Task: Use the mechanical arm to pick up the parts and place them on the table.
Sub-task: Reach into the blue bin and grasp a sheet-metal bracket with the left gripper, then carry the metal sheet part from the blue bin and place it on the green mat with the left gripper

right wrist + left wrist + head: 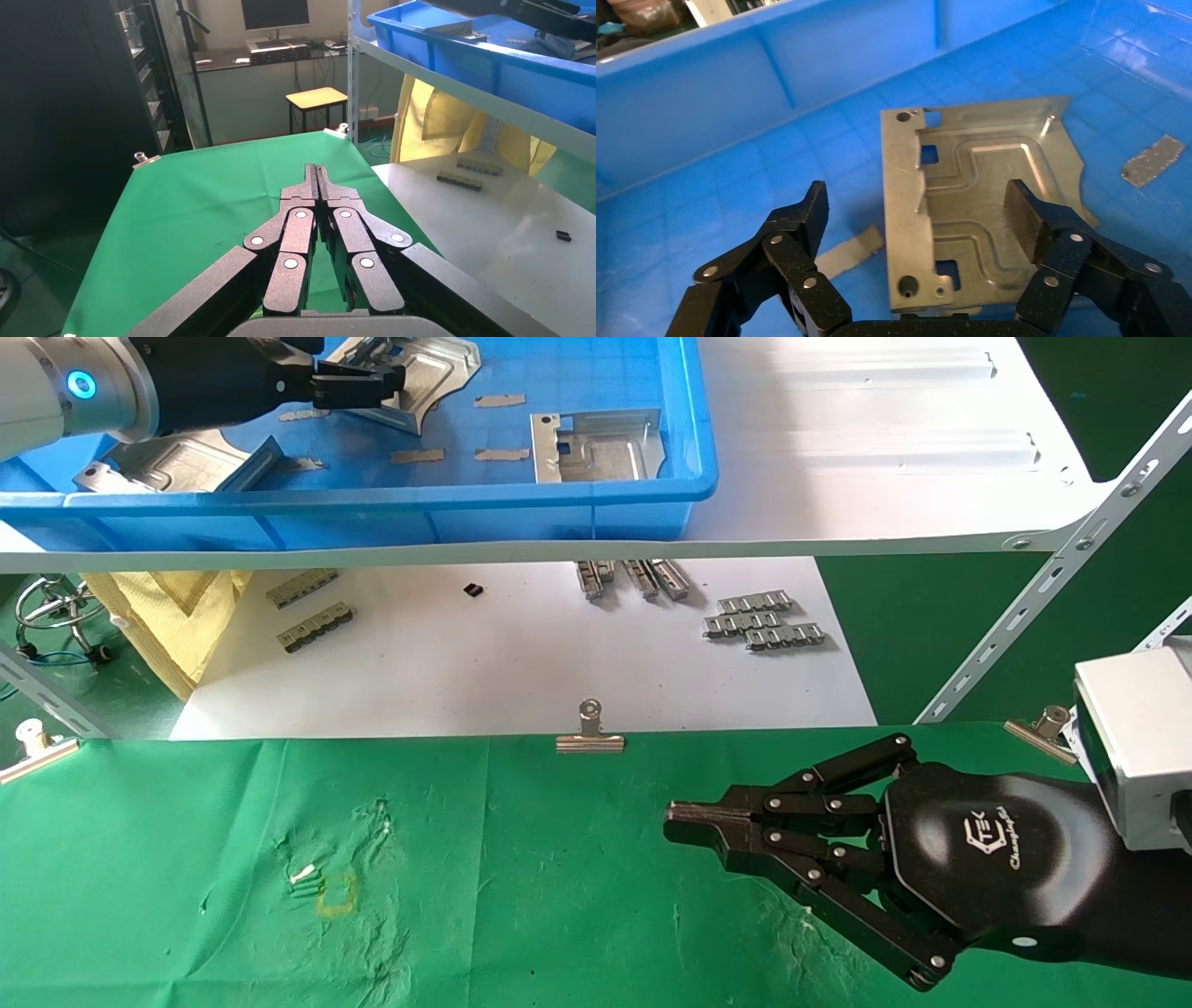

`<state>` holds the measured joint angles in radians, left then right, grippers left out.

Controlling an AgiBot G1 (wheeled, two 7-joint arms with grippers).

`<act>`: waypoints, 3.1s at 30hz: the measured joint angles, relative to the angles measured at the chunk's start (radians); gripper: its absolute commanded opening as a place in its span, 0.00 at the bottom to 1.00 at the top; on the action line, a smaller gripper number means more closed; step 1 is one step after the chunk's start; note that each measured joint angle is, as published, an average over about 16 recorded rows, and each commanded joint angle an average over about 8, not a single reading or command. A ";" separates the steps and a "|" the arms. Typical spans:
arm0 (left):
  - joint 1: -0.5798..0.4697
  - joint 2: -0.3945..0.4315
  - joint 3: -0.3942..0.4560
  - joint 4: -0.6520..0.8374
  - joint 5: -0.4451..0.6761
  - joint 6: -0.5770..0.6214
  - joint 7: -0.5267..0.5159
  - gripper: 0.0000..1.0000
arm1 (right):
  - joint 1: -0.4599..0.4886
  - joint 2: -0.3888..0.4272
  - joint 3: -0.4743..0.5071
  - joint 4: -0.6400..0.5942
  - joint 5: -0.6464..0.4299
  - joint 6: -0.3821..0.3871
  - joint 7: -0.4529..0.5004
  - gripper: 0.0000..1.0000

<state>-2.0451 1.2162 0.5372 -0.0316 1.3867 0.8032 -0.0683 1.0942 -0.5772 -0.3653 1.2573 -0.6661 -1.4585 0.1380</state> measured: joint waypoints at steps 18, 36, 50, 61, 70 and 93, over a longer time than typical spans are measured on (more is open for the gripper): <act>-0.005 0.023 -0.004 0.028 -0.006 -0.060 -0.003 0.00 | 0.000 0.000 0.000 0.000 0.000 0.000 0.000 0.00; 0.000 -0.016 -0.040 -0.013 -0.059 0.045 0.043 0.00 | 0.000 0.000 0.000 0.000 0.000 0.000 0.000 0.83; 0.060 -0.167 -0.109 -0.116 -0.182 0.565 0.250 0.00 | 0.000 0.000 0.000 0.000 0.000 0.000 0.000 1.00; 0.218 -0.299 -0.123 -0.249 -0.309 0.789 0.425 0.00 | 0.000 0.000 0.000 0.000 0.000 0.000 0.000 1.00; 0.387 -0.399 -0.034 -0.389 -0.348 0.791 0.581 0.00 | 0.000 0.000 0.000 0.000 0.000 0.000 0.000 1.00; 0.414 -0.344 0.167 -0.107 -0.124 0.726 0.936 0.00 | 0.000 0.000 -0.001 0.000 0.000 0.000 0.000 1.00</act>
<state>-1.6315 0.8718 0.7038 -0.1390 1.2623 1.5292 0.8675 1.0943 -0.5769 -0.3659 1.2573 -0.6656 -1.4583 0.1377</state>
